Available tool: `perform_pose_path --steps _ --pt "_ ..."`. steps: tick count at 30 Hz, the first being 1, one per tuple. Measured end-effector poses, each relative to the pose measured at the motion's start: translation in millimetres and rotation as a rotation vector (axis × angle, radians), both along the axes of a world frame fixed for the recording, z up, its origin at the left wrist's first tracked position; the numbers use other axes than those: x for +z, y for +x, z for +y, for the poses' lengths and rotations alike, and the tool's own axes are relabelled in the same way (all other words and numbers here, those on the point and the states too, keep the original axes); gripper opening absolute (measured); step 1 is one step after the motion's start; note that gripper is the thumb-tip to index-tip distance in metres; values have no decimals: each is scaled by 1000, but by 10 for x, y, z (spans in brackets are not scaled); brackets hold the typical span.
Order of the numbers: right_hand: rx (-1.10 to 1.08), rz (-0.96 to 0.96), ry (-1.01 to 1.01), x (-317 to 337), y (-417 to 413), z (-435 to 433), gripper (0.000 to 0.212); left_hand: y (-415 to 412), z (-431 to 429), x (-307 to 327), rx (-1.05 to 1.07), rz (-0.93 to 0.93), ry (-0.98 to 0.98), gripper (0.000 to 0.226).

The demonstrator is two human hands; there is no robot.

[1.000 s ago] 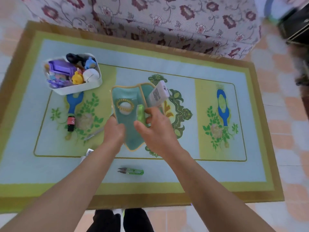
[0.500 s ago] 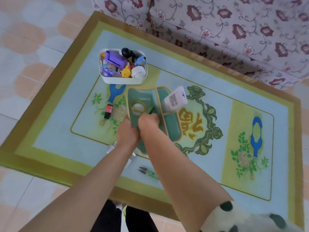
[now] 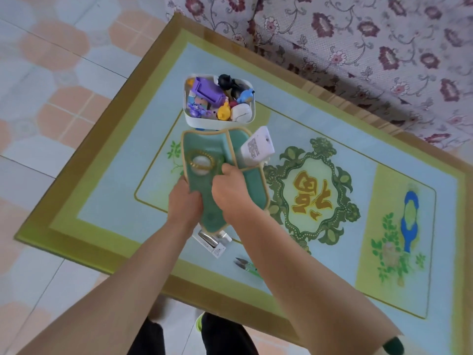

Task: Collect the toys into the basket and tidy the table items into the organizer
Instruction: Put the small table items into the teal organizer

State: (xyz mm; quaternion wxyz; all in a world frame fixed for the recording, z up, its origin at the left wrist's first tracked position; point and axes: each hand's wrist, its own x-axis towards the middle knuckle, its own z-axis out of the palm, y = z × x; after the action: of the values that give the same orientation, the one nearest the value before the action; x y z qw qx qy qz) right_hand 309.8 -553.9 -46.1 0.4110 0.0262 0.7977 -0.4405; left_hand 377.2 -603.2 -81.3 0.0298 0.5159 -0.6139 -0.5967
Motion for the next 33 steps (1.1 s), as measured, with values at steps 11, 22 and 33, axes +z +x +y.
perform_pose_path --steps 11,22,33 --pt "-144 248 -210 193 355 -457 37 771 -1291 -152 -69 -106 -19 22" --pt "-89 390 315 -807 265 -736 27 908 -1830 -328 -158 -114 -75 17" --pt "253 495 509 -1582 108 -897 33 966 -1821 -712 -190 -122 -1 24"
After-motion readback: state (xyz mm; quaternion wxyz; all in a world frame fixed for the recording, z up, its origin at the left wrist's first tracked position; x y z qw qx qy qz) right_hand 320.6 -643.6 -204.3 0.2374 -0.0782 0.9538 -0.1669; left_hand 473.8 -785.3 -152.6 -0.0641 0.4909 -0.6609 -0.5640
